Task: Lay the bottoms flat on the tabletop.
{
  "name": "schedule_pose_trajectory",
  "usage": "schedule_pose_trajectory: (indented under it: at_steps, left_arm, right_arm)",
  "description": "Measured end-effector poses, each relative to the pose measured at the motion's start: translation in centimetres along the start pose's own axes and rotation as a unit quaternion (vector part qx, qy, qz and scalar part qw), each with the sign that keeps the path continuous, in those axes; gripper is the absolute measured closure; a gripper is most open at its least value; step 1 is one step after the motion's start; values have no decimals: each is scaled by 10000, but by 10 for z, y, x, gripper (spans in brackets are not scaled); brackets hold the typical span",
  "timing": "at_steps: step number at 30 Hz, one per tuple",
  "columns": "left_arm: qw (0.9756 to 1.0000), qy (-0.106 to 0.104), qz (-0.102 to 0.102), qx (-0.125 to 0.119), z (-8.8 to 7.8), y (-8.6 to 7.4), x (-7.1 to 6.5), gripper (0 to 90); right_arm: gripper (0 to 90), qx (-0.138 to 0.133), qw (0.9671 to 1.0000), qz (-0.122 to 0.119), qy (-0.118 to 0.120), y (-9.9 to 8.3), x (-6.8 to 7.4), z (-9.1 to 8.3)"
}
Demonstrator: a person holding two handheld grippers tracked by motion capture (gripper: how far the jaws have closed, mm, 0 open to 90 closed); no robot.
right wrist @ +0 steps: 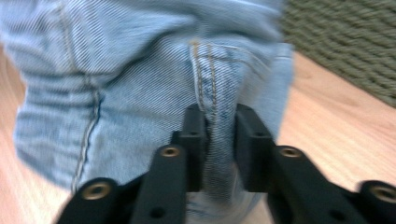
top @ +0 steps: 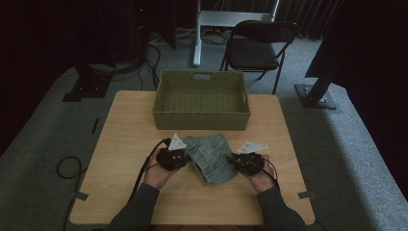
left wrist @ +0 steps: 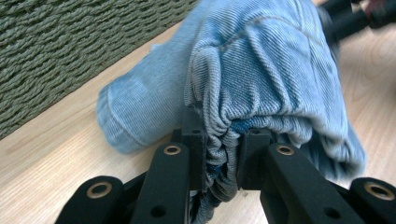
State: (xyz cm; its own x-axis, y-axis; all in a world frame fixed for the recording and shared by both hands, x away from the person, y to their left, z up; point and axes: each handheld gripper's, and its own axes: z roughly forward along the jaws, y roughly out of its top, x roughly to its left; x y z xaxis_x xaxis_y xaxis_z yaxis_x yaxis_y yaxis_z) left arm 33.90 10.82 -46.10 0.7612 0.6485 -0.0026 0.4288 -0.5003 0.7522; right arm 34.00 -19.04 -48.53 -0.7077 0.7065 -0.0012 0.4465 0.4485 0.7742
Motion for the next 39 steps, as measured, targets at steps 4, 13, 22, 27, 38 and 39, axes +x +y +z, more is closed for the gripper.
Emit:
schedule_pose_trajectory:
  at_steps: [4,13,22,27,38,39]
  left_arm:
    - [10000,-83,-34,-38,-9,-1,-1,783]
    - [9985,-480,189,-203,-39,12,-14,785]
    - [9982,-492,8,-333,-25,27,-12,784]
    - [9990,-179,-150,-371,-14,35,-7,784]
    - [9982,35,-466,-386,-10,41,5,786]
    - [9981,44,-487,-380,-9,41,6,786]
  right_arm:
    - [832,-228,9994,257,-1,5,-9,-7]
    - [766,-118,9984,534,132,18,-21,-6]
    - [783,318,9953,849,350,12,-35,29]
    - [705,599,9951,732,296,11,-32,40]
    - [394,-40,9996,-236,170,12,1,-4]
    - [375,-80,9993,-290,225,10,5,-7]
